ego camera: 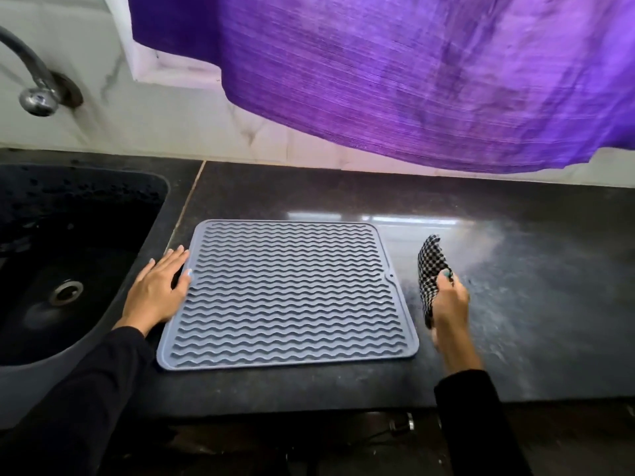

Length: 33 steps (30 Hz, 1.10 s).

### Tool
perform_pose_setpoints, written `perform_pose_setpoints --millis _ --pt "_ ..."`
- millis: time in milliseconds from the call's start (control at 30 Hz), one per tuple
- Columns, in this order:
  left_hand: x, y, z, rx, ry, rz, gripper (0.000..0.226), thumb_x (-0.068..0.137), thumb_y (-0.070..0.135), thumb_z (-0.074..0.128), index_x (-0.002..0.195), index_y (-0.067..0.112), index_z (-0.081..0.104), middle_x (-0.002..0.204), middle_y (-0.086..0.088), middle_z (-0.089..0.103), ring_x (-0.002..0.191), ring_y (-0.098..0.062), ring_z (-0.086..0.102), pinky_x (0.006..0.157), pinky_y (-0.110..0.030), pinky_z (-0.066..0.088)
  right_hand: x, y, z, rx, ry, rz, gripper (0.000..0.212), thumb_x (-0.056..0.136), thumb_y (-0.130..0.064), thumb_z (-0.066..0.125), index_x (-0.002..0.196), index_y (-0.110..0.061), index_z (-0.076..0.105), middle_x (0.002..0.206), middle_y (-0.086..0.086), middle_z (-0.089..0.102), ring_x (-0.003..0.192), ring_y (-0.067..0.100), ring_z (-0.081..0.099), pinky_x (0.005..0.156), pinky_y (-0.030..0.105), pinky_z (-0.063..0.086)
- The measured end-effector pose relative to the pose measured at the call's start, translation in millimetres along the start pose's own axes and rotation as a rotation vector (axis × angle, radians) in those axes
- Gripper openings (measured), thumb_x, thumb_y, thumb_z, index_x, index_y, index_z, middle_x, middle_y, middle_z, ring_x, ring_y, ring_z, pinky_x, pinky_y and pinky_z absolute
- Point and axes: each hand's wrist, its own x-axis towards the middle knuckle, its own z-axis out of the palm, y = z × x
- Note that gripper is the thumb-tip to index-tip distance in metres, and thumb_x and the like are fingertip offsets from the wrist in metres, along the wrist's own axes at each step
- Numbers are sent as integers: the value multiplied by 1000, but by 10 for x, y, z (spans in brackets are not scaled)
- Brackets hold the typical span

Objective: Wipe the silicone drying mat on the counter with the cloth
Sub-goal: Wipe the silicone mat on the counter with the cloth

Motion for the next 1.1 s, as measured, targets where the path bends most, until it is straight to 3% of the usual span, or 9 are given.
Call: perform_pose_setpoints --millis 167,233,300,467,600,733,800,967,1100 --pt "5 6 6 13 14 -8 47 97 28 40 142 16 36 151 3 30 140 -8 21 116 -33 9 -598 314 249 -690 -106 -431 31 95 -15 36 117 -10 58 110 19 64 92 31 59 75 33 44" --pt "6 7 15 25 11 -7 47 97 28 40 143 16 35 151 3 30 140 -8 21 116 -32 9 -697 568 371 -850 -146 -571 36 84 -7 42 115 -2 59 115 20 64 104 33 61 90 40 49" --pt "0 4 27 40 13 -4 47 98 28 39 143 16 34 151 3 29 140 -8 21 116 -32 9 -650 668 391 -888 -145 -590 37 80 0 51 116 1 58 117 21 63 110 35 59 97 42 46" --pt "-7 5 42 59 39 5 47 98 26 39 143 15 34 151 1 30 140 -10 22 116 -34 10 -540 532 315 -828 -172 -623 33 84 -2 53 116 -5 59 114 13 64 105 30 60 90 33 48" --pt "-8 15 49 55 34 -8 47 97 27 38 143 16 34 151 2 30 141 -9 22 116 -34 10 -541 414 191 -742 -173 -511 27 92 -11 49 115 -14 62 109 10 68 97 31 62 75 33 45" --pt "-13 26 18 47 28 -8 47 97 29 38 142 17 36 151 2 31 140 -10 23 117 -35 11 -186 166 114 -372 -221 -46 23 92 -8 45 77 -7 63 69 9 66 81 27 57 66 33 35" --pt "-16 40 5 41 24 -8 46 97 29 39 142 16 37 151 1 32 140 -11 23 116 -36 11 -65 50 61 -228 -228 89 24 91 -6 43 87 -1 65 68 5 65 78 26 57 68 34 41" --pt "-19 32 10 38 29 -7 47 96 28 39 142 15 37 150 0 33 140 -11 24 116 -36 11 -496 -25 156 -704 -231 -280 28 96 -16 41 111 -2 60 109 22 64 101 35 59 81 35 43" --pt "-12 42 8 46 46 -1 47 97 28 39 142 15 36 150 -1 33 140 -12 24 116 -36 11 -1026 369 442 -1002 -220 -563 22 74 -4 60 96 -4 61 93 15 65 89 35 63 78 38 51"
